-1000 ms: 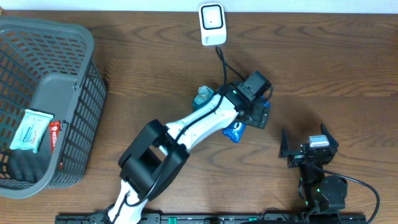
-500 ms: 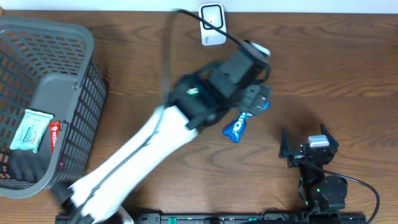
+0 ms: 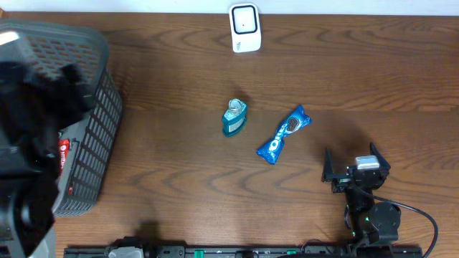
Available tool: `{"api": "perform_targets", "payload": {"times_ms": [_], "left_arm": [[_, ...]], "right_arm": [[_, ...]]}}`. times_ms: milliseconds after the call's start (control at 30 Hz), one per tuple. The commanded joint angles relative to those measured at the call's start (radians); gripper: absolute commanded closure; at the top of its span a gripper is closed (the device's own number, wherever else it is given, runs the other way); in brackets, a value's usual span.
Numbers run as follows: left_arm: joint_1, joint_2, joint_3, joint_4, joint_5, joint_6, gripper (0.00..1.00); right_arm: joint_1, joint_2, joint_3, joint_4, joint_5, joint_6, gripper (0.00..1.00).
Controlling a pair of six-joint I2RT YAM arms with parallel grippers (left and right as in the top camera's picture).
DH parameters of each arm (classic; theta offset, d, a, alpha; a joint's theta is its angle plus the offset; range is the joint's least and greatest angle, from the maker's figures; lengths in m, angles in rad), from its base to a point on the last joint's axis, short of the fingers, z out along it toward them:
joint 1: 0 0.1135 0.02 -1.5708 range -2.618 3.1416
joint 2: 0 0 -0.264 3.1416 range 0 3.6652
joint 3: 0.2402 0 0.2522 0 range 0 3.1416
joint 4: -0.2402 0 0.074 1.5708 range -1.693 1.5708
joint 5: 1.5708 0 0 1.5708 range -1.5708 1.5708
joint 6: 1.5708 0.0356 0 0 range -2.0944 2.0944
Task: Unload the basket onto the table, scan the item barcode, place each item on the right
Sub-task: 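Drop Oreo pack onto table right of the teal bottle, then reach left gripper into basket and grasp the red Nescafe stick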
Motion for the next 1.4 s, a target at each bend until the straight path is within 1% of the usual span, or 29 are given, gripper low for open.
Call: {"api": "perform_targets", "payload": {"times_ms": [0, 100, 167, 300, 400, 467, 733, 833, 1133, 1367], "left_arm": [[0.158, 0.022, -0.089, -0.005, -0.002, -0.043, 0.02], [0.246, 0.032, -0.224, 0.058, 0.041, -0.042, 0.02], [0.295, 0.042, -0.332, 0.13, 0.077, -0.039, 0.02], [0.381, 0.078, -0.492, 0.233, 0.089, -0.04, 0.02], [0.446, 0.125, -0.57, 0.265, 0.193, -0.04, 0.02], [0.473, 0.154, -0.592, 0.263, 0.227, -0.04, 0.02], [0.551, 0.272, -0.706, 0.265, 0.228, -0.066, 0.02], [0.572, 0.333, -0.73, 0.266, 0.251, -0.066, 0.02], [0.583, 0.548, -0.737, 0.298, 0.283, -0.065, 0.01], [0.583, 0.604, -0.737, 0.364, 0.275, -0.039, 0.01]], "right_arm": [[-0.005, -0.006, -0.001, -0.005, 0.001, 0.008, 0.01], [-0.005, -0.006, -0.001, -0.005, 0.001, 0.008, 0.01], [-0.005, -0.006, -0.001, -0.005, 0.001, 0.008, 0.01], [-0.005, -0.006, -0.001, -0.005, 0.001, 0.008, 0.01], [-0.005, -0.006, -0.001, -0.005, 0.001, 0.008, 0.01], [-0.005, -0.006, -0.001, -0.005, 0.001, 0.008, 0.01], [-0.005, -0.006, -0.001, -0.005, 0.001, 0.008, 0.01], [-0.005, -0.006, -0.001, -0.005, 0.001, 0.008, 0.01], [-0.005, -0.006, -0.001, -0.005, 0.001, 0.008, 0.01], [-0.005, -0.006, -0.001, -0.005, 0.001, 0.008, 0.01]]}}
